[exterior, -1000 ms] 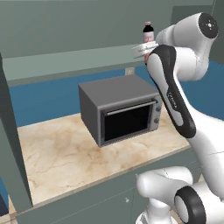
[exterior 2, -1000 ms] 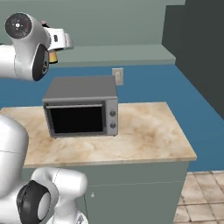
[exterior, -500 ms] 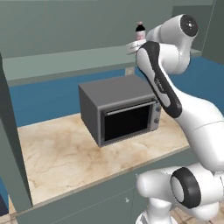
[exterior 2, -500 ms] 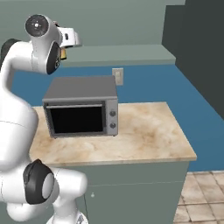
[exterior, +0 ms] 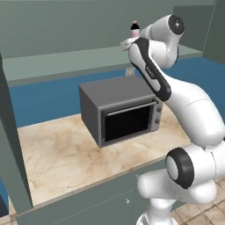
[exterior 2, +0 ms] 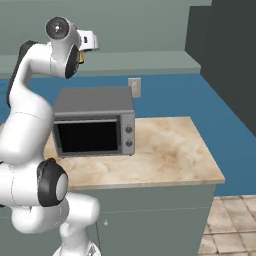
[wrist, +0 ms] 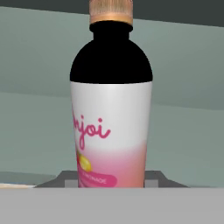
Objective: Pick the bottled drink from the counter and place it in the open cabinet.
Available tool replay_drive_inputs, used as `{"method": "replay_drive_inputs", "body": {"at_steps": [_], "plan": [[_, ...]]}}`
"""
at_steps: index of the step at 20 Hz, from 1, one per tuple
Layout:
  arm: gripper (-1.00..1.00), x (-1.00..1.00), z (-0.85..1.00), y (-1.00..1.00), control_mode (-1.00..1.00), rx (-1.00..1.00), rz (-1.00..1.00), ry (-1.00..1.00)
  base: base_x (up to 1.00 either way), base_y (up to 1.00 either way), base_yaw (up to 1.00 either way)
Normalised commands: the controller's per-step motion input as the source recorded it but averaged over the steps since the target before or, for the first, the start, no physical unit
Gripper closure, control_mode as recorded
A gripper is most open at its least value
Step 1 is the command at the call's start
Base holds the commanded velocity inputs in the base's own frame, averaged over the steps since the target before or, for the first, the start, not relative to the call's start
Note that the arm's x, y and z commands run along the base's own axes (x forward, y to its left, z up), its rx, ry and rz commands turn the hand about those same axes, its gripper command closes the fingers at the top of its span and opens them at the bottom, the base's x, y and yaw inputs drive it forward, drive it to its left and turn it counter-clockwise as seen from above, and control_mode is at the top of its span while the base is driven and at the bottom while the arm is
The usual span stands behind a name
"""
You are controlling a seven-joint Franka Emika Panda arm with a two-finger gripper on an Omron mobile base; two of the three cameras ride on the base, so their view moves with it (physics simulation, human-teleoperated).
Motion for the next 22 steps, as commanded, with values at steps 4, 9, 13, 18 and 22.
{"method": "replay_drive_inputs", "body": {"at_steps": [4,9,13,18,22], "plan": [[1.0,0.55,-0.25,0.0,-1.0,0.0,0.0,0.0,0.0,0.0,0.0],[1.0,0.31,-0.31,0.0,-1.0,0.01,0.0,-0.02,0.0,0.0,0.0],[1.0,0.02,-0.18,0.0,-1.0,0.02,0.0,-0.12,0.0,0.0,0.0],[1.0,0.0,-0.01,0.0,-1.0,0.04,0.0,-0.08,0.0,0.0,0.0],[1.0,0.03,-0.07,0.0,-1.0,0.04,0.0,-0.01,0.0,0.0,0.0]]}}
